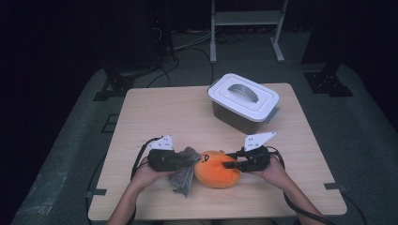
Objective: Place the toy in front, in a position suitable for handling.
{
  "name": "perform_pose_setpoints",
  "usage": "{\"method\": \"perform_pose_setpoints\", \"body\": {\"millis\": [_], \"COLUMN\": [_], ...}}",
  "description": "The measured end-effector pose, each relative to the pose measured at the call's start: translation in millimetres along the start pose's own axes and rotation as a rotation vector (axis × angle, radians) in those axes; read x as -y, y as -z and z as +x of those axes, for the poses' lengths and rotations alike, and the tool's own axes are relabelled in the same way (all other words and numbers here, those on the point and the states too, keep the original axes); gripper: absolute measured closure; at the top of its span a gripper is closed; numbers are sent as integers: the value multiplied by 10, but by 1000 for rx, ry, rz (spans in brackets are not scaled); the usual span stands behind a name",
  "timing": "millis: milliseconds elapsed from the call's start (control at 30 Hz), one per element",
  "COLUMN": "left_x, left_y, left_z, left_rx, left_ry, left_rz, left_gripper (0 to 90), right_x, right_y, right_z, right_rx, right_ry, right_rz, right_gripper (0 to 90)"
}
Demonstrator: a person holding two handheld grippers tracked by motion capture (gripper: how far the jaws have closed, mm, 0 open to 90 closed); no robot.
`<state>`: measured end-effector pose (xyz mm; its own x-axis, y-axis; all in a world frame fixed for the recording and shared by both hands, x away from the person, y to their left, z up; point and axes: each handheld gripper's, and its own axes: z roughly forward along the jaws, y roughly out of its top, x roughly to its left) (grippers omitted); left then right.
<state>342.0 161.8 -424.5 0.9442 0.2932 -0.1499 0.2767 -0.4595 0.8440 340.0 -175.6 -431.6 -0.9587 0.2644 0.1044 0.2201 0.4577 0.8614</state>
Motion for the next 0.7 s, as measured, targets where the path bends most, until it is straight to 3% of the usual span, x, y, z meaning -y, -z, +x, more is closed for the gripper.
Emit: {"method": "perform_pose_setpoints", "body": {"millis": [67, 100, 133, 233, 267, 333, 367, 400, 433, 467, 600, 700], "left_x": [-92, -92, -160, -234, -284, -283, -262, -199, -199, -163, -136, -97], "left_y": [-23, -23, -18, -10, -30, -49, -70, -94, -94, -73, -31, -22], "left_z": [-98, -98, -171, -233, -279, -285, -277, -232, -232, -183, -143, -103], "left_rx": [5, 5, 24, 53, 49, 38, 34, 36, 36, 37, 2, -1], "left_ry": [-41, -41, -62, -72, -94, -100, -97, -77, -77, -52, -45, -21], "left_rz": [-7, -7, -31, -67, -53, -31, -13, 7, 7, 1, 6, -9], "left_gripper": [773, 773, 773, 773, 773, 773, 773, 777, 778, 778, 778, 778], "right_x": [7, 7, -4, -41, -86, -128, -128, -145, -155, -165, -198, -184], "right_y": [0, 0, -19, -54, -97, -138, -138, -146, -137, -126, -22, 109], "right_z": [19, 19, 33, 40, 60, 74, 74, 86, 96, 101, 153, 217], "right_rx": [14, 14, 22, 30, 36, 40, 40, 37, 40, 39, 38, 27], "right_ry": [-2, -2, -2, -11, -8, -4, -4, -11, -13, -11, 23, 56], "right_rz": [-3, -3, -5, -7, -5, -2, -2, -4, -4, -6, -36, -64], "right_gripper": [650, 650, 651, 651, 651, 625, 625, 535, 487, 445, 391, 374]}}
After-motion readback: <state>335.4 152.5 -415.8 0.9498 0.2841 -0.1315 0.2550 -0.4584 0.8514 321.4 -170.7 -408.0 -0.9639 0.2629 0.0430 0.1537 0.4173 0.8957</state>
